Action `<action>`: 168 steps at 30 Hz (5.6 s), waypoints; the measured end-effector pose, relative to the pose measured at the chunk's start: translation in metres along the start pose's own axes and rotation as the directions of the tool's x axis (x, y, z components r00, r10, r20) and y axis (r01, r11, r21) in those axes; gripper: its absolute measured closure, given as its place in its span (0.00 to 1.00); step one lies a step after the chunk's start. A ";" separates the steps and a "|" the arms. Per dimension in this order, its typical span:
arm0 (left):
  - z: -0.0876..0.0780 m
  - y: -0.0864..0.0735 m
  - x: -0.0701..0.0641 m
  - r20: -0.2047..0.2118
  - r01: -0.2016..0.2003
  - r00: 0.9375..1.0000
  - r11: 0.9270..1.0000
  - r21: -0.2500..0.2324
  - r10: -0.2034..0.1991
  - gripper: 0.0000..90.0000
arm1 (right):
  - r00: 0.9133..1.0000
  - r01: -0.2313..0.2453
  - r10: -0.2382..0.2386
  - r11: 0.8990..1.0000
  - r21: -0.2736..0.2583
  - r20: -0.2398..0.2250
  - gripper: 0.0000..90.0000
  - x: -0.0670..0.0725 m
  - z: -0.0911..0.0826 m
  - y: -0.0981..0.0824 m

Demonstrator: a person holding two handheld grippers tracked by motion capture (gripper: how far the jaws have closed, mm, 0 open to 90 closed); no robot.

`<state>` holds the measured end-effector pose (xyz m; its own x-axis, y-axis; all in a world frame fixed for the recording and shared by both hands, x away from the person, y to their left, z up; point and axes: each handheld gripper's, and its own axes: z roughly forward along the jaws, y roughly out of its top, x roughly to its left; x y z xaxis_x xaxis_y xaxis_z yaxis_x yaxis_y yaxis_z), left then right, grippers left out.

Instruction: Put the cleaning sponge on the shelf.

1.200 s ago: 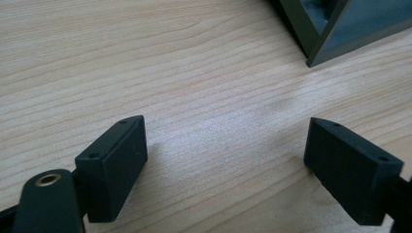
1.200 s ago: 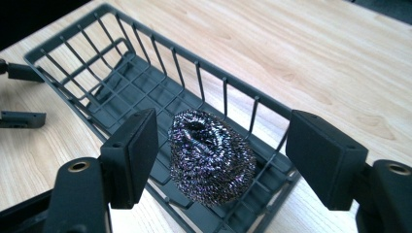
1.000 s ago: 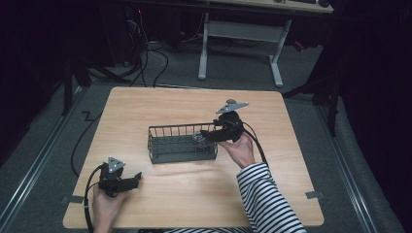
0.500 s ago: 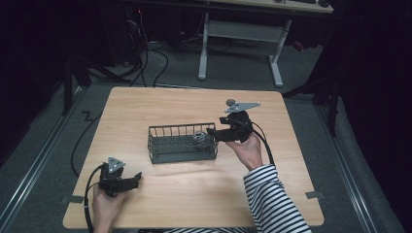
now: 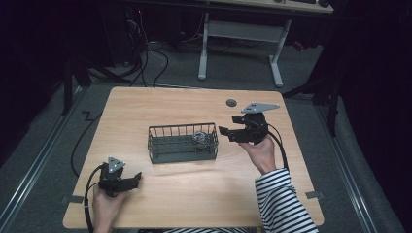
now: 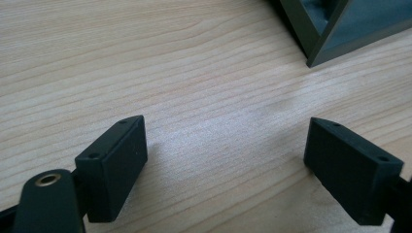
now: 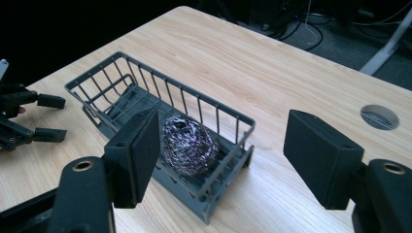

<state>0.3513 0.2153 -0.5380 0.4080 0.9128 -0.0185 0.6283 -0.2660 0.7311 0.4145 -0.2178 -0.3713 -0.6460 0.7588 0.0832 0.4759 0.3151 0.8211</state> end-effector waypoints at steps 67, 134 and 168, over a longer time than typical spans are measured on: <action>0.000 0.000 0.000 -0.001 0.001 1.000 1.000 0.000 -0.001 0.18 | 0.982 -0.149 0.170 0.965 -0.215 0.083 0.34 -0.027 -0.090 -0.119; 0.000 0.000 0.000 -0.002 0.001 1.000 1.000 0.001 -0.001 0.18 | 0.977 -0.133 0.119 0.989 0.066 0.174 0.34 -0.009 -0.004 -0.187; 0.000 0.000 -0.001 -0.004 0.002 1.000 1.000 0.001 -0.002 0.18 | 0.978 -0.052 0.020 0.987 0.151 0.207 0.33 -0.002 0.006 -0.190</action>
<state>0.3510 0.2149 -0.5379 0.4046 0.9143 -0.0172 0.6295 -0.2648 0.7305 0.3292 -0.2757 -0.5313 -0.4986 0.8666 -0.0192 0.5938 0.3576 0.7208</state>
